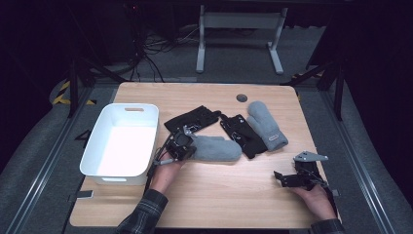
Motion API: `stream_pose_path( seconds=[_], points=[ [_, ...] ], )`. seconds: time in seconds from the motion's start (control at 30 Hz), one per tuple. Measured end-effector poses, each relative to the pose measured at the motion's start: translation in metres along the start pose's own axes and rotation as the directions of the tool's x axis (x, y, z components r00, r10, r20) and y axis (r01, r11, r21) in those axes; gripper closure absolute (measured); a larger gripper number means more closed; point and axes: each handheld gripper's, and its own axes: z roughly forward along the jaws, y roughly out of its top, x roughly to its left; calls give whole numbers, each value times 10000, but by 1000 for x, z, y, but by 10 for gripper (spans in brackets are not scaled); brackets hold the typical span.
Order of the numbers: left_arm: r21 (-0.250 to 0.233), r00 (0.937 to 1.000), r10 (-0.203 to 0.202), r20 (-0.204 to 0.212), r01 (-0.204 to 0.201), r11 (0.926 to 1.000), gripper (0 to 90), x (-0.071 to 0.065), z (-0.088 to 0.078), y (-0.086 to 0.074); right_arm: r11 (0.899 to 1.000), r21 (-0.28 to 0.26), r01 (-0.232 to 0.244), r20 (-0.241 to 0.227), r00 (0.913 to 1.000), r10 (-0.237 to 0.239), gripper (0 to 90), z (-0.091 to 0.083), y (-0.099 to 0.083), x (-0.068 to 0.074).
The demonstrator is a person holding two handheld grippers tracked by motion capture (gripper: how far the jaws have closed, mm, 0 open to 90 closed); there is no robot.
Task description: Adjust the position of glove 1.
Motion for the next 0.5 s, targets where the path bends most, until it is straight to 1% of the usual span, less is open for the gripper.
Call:
stream_pose_path(
  seconds=[0.03, 0.07, 0.13, 0.23, 0.37, 0.43, 0.5],
  points=[
    [9, 9999, 99, 17, -99, 10000, 900, -1, -1, -1, 10000, 0, 0, 2, 10000, 0, 1, 0, 0, 0],
    [42, 9999, 109, 129, -109, 9999, 900, -3, -1, -1, 10000, 0, 2, 1, 10000, -2, 1, 0, 0, 0],
    [113, 9997, 164, 205, -167, 9998, 900, -6, -3, -3, 10000, 1, 2, 1, 10000, -2, 1, 0, 0, 0],
    [184, 9983, 247, 529, -257, 9995, 900, -14, -6, -8, 10000, 0, 1, 2, 10000, -1, 1, 0, 0, 0],
    [270, 9936, 422, 1047, -453, 9986, 900, -24, -11, -14, 10000, -1, 3, 2, 10000, -3, 1, 0, 0, 0],
    [252, 9919, 559, 1141, -591, 9979, 900, -27, -14, -16, 10000, -1, 3, 1, 10000, -3, 1, 0, 0, 0],
    [215, 9920, 582, 1119, -609, 9979, 900, -28, -18, -16, 10000, 1, 2, 1, 10000, -2, 1, 0, 0, 0]
  ],
)
